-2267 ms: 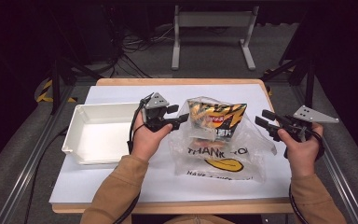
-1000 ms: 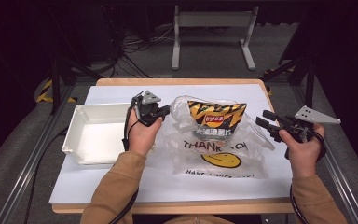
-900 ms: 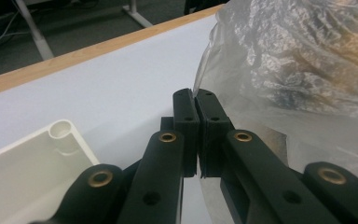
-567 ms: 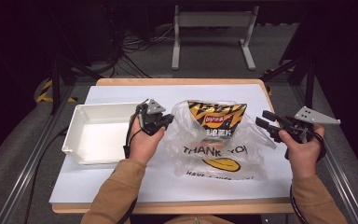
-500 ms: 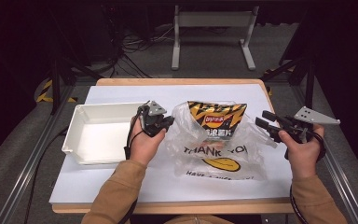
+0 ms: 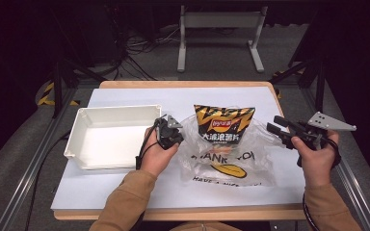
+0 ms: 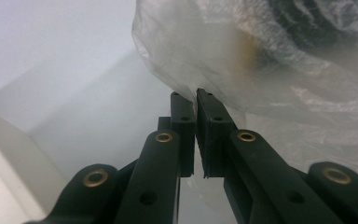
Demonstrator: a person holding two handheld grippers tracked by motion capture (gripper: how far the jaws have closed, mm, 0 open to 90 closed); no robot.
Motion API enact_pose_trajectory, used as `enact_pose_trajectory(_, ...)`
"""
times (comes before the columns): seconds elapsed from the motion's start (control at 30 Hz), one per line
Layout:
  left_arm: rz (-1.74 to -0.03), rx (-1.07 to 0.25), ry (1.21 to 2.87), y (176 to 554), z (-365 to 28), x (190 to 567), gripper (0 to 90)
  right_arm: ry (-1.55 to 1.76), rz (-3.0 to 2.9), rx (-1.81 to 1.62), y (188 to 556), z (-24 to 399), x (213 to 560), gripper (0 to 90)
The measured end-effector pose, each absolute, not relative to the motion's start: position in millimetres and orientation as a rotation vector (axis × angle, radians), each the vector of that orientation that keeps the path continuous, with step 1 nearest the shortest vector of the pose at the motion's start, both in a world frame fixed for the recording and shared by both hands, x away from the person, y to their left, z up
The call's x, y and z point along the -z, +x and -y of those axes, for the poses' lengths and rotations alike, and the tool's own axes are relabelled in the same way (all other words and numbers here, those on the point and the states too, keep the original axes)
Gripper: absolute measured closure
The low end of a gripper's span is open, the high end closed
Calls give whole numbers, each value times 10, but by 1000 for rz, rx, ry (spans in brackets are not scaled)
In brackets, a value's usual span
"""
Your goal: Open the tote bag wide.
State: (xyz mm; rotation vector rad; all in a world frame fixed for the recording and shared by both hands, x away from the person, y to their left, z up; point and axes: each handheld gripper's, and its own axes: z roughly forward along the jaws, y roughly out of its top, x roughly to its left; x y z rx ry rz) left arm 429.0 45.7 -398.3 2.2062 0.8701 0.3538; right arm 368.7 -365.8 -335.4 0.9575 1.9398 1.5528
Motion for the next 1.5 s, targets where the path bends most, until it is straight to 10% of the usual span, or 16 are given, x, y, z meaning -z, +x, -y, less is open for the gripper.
enact_pose_trajectory(0.57, -768, -357, 1969, 3867, -695, 3534, 278, 975, -2004, -1546, 3606, 3700, 3378, 491)
enact_pose_trajectory(1.5, -817, -386, 1848, 3971, -236, 3369, 64, 993, -2023, -1510, 3597, 3688, 3456, 449)
